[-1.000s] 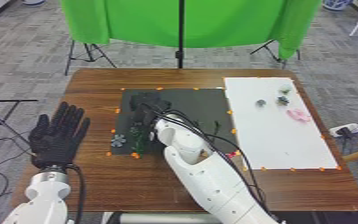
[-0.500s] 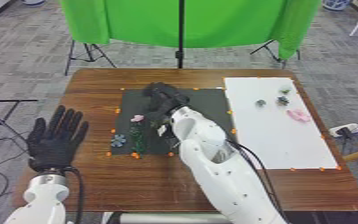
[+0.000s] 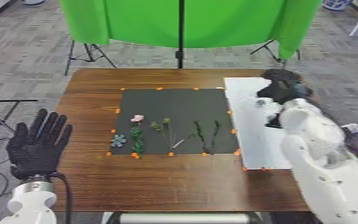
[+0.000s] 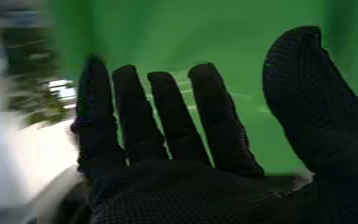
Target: Arrange flowers
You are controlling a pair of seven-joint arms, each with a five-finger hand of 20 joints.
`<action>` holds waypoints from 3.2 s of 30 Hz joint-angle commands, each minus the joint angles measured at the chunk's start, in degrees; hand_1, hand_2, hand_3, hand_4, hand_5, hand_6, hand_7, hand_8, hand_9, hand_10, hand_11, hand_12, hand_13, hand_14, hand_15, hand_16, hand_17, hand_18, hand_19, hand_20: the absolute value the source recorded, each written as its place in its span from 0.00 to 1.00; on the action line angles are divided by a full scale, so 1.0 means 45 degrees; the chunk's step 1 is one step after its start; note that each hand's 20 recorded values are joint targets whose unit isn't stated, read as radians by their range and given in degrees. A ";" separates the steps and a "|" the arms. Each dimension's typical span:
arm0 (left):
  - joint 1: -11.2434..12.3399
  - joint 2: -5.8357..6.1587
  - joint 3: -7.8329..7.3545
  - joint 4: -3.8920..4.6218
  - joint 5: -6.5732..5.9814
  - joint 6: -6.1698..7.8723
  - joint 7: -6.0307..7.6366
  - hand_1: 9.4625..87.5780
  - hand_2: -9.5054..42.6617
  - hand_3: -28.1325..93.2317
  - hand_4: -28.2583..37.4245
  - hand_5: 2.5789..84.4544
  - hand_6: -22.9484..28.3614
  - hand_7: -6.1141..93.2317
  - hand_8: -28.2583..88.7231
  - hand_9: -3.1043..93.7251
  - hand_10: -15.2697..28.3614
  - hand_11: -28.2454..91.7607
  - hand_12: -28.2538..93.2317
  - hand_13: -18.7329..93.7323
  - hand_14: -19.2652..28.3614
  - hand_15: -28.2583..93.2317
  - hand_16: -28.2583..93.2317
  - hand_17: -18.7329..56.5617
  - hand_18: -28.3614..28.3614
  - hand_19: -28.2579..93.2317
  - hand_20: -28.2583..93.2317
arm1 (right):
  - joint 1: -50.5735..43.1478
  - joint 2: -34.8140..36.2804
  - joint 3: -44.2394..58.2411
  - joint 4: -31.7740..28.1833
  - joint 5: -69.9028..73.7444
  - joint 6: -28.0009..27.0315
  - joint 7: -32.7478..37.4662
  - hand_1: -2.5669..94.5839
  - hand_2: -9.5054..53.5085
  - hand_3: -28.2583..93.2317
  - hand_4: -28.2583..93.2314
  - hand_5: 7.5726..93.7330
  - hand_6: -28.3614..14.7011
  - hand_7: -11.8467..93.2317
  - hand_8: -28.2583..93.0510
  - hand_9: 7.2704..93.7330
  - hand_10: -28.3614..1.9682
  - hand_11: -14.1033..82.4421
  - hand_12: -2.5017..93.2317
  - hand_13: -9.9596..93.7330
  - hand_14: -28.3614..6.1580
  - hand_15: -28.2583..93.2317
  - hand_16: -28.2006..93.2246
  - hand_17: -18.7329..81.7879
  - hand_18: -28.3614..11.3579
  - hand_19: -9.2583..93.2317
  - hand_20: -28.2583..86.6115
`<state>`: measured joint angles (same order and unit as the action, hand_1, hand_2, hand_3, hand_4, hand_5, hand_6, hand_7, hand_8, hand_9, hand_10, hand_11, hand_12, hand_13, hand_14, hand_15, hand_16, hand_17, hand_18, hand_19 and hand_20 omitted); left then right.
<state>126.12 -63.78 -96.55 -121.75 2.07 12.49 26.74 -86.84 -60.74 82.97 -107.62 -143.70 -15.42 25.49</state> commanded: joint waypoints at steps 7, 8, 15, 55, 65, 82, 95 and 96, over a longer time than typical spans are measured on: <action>-0.0300 0.0237 0.0223 0.0169 0.0086 0.0083 0.0041 0.22 0.52 0.85 0.00 0.53 0.64 0.18 0.15 0.44 0.71 0.40 0.30 0.42 0.74 0.52 0.16 0.13 0.74 0.51 0.32 | -0.1619 0.0909 0.1897 0.1243 0.0613 -0.0898 -0.0861 0.40 0.00 0.93 0.00 0.39 0.52 0.23 0.14 0.36 0.32 0.24 0.16 0.41 0.30 0.44 0.36 0.35 0.14 0.73 0.50; -0.0274 0.0196 0.0247 0.0169 0.0100 0.0185 0.0010 0.22 0.52 0.86 0.00 0.53 0.64 0.18 0.15 0.44 0.71 0.40 0.30 0.42 0.74 0.52 0.16 0.13 0.74 0.51 0.32 | -0.1578 0.0873 0.1919 0.1281 0.0344 -0.1217 -0.0915 0.40 0.00 0.93 0.00 0.39 0.53 0.24 0.14 0.35 0.34 0.24 0.16 0.41 0.31 0.43 0.35 0.35 0.16 0.73 0.50; -0.0264 0.0147 0.0404 0.0229 0.0077 0.0270 -0.0138 0.22 0.52 0.86 0.00 0.51 0.64 0.18 0.15 0.41 0.70 0.40 0.30 0.41 0.73 0.52 0.16 0.13 0.74 0.51 0.32 | -0.1024 0.0732 0.1482 0.2519 0.0147 -0.1174 -0.0244 0.44 0.00 0.94 0.00 0.37 0.55 0.26 0.13 0.32 0.40 0.24 0.15 0.42 0.38 0.42 0.36 0.38 0.19 0.75 0.50; -0.0224 0.0113 0.0696 0.0259 0.0037 0.0669 -0.0262 0.22 0.53 0.86 0.00 0.53 0.64 0.18 0.15 0.43 0.71 0.41 0.30 0.42 0.74 0.53 0.16 0.13 0.74 0.52 0.32 | 0.2453 -0.2762 -0.4793 0.1488 -0.0499 0.0427 -0.5321 0.66 0.00 0.83 0.00 0.75 0.68 0.49 0.19 0.86 0.61 0.26 0.43 0.74 0.64 0.56 0.54 0.48 0.19 0.92 0.64; 0.1049 0.0519 0.0503 -0.0595 -0.0070 0.0341 0.0463 0.22 0.54 0.85 0.00 0.53 0.65 0.18 0.15 0.44 0.71 0.41 0.30 0.42 0.75 0.53 0.16 0.13 0.75 0.52 0.32 | 0.1972 -0.2919 -0.6564 0.0361 -0.1576 -0.0864 -0.5229 0.65 0.00 0.83 0.00 0.73 0.68 0.48 0.18 0.84 0.61 0.26 0.42 0.73 0.64 0.56 0.54 0.47 0.19 0.92 0.64; -0.0793 0.0612 0.1142 0.0411 0.0377 0.0649 -0.0519 0.22 0.55 0.85 0.00 0.52 0.65 0.18 0.15 0.43 0.73 0.41 0.30 0.42 0.76 0.52 0.16 0.12 0.76 0.53 0.31 | 0.2872 -0.4030 -0.7588 0.2353 -0.4018 0.0779 -0.4778 0.65 0.00 0.82 0.00 0.71 0.67 0.46 0.18 0.82 0.60 0.26 0.42 0.69 0.60 0.65 0.55 0.47 0.15 0.96 0.71; -0.0878 0.0599 0.1279 0.0389 0.0216 0.0432 -0.0672 0.22 0.55 0.84 0.00 0.52 0.65 0.18 0.15 0.43 0.73 0.40 0.30 0.42 0.77 0.52 0.16 0.11 0.77 0.54 0.31 | 0.2739 -0.4438 -0.7500 0.2832 -0.4389 -0.0250 -0.4745 0.58 0.00 0.83 0.00 0.67 0.65 0.38 0.18 0.75 0.55 0.33 0.38 0.63 0.49 0.74 0.49 0.45 0.13 0.96 0.74; -0.0895 0.0582 0.1301 0.0403 0.0236 0.0430 -0.0702 0.22 0.55 0.84 0.00 0.52 0.65 0.18 0.15 0.43 0.73 0.40 0.30 0.42 0.77 0.52 0.16 0.11 0.77 0.54 0.31 | 0.2715 -0.4440 -0.7550 0.2820 -0.4352 -0.0289 -0.4506 0.58 0.00 0.83 0.00 0.67 0.65 0.38 0.18 0.75 0.55 0.33 0.38 0.63 0.48 0.74 0.49 0.45 0.13 0.96 0.74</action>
<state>121.56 -60.70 -91.23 -119.89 3.46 14.95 24.52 -73.95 -79.92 48.91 -95.58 -161.84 -15.75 4.07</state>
